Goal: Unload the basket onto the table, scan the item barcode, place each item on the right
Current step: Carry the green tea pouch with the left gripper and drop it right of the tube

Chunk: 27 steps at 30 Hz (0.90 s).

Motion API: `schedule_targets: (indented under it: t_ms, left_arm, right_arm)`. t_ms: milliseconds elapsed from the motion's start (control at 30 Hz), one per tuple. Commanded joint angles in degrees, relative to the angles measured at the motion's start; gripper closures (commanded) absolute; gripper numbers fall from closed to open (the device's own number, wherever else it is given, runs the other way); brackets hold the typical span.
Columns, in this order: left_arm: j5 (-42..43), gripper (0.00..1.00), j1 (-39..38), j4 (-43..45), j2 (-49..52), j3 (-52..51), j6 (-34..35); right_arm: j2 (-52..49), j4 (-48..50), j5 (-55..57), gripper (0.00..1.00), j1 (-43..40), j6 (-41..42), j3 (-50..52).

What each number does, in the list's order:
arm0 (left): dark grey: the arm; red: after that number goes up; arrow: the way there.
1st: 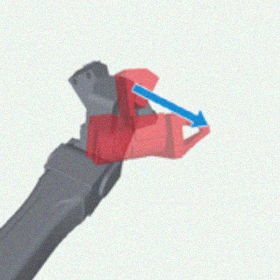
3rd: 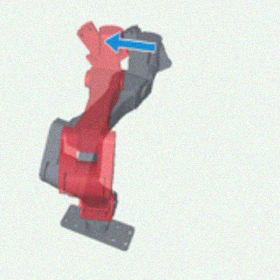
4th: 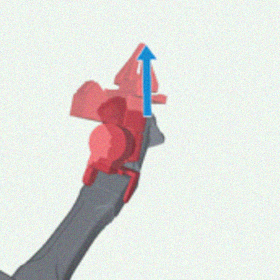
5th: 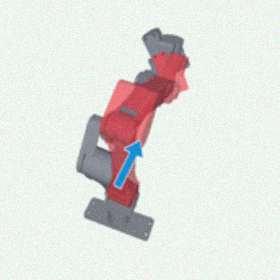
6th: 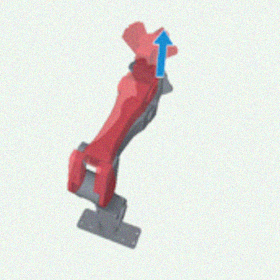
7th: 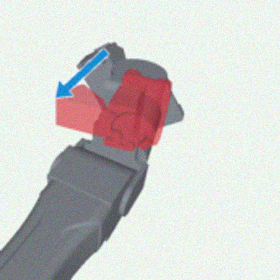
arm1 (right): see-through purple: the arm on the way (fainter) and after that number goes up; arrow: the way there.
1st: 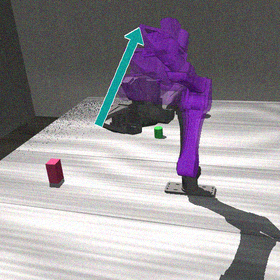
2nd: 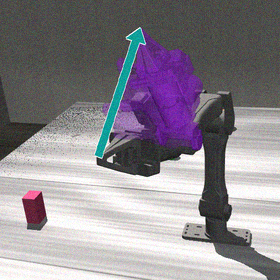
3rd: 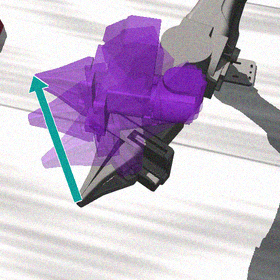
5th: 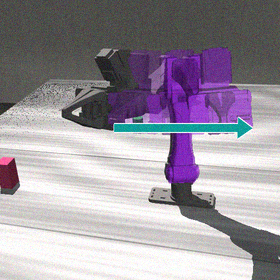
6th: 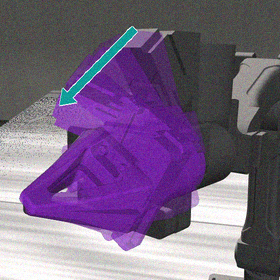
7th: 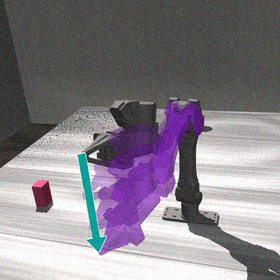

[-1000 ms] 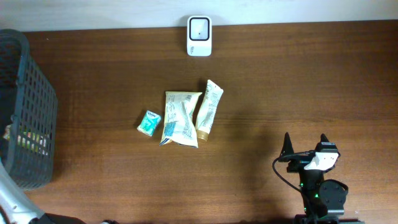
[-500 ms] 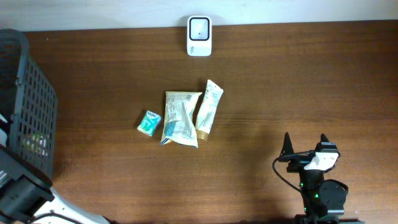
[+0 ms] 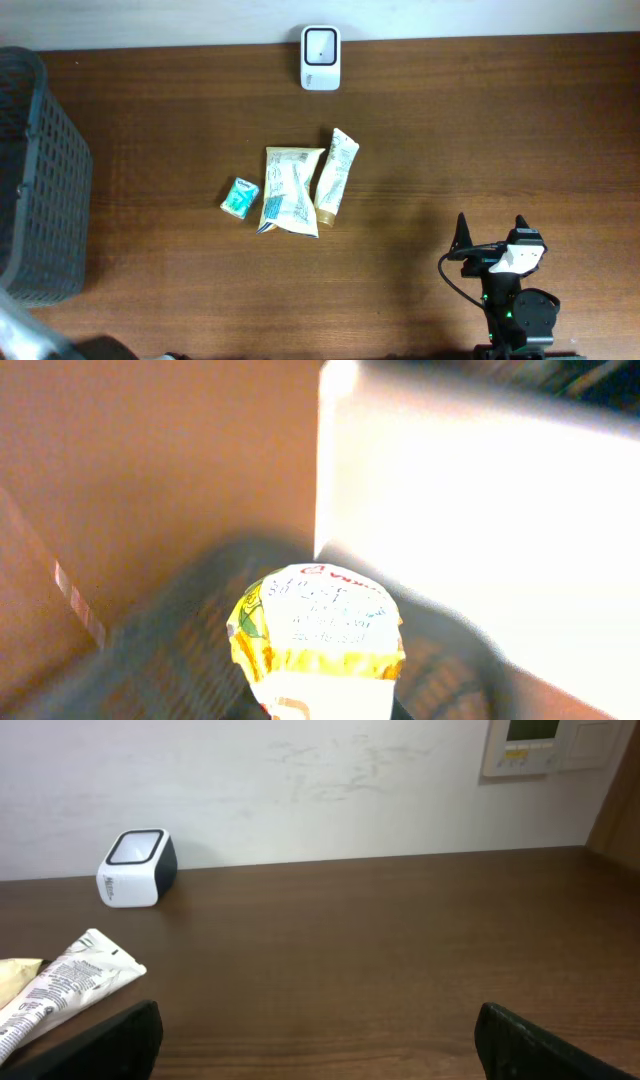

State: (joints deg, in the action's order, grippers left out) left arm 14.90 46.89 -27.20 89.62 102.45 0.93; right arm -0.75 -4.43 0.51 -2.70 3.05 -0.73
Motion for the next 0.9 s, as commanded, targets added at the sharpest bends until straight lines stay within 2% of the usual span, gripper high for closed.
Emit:
schedule_targets:
  t_ms: [0,33,100,167,200,333,400,533,733,800,867]
  left_arm:
    - [17.51,1.0,-1.84,-0.57,-9.88,1.33,-0.02]
    - [22.43,1.0,-4.63,-4.9,-12.39,1.31,-0.02]
    - [25.94,1.0,-12.02,-14.03,-13.18,1.31,-0.04]
    - [26.01,1.0,-21.97,-25.35,-11.04,1.03,-0.13]
    - [26.01,1.0,-30.21,-30.91,-8.31,-0.44,-0.74]
    - [26.03,1.0,-49.31,-39.74,1.88,-2.08,-5.77]
    - [25.99,1.0,-55.36,-39.91,5.81,-2.08,-5.77]
    - [25.79,1.0,-62.84,-39.45,11.26,-2.08,-5.77]
    - [25.7,1.0,-66.34,-37.53,11.85,-2.08,-5.75]
    - [21.03,1.0,-67.78,-36.94,12.66,-2.08,-5.73]
    - [20.79,1.0,-69.7,-35.93,14.23,-2.08,-5.73]
  right_arm:
    - [0.39,-0.26,0.13,0.01,-0.33,0.17,0.42]
    - [0.39,-0.28,0.11,0.01,-0.33,0.17,0.42]
    - [0.39,-0.26,0.13,0.01,-0.33,0.17,0.42]
    - [0.39,-0.26,0.11,0.01,-0.33,0.17,0.42]
    - [0.39,-0.26,0.11,0.01,-0.33,0.17,0.42]
    - [0.39,-0.26,0.11,0.01,-0.33,0.17,0.42]
    - [0.39,-0.26,0.11,0.01,-0.33,0.17,0.42]
    - [0.39,-0.26,0.11,0.01,-0.33,0.17,0.42]
    - [0.39,-0.28,0.11,0.01,-0.33,0.17,0.42]
    - [0.39,-0.26,0.11,0.01,-0.33,0.17,0.42]
    - [0.39,-0.26,0.11,0.01,-0.33,0.17,0.42]
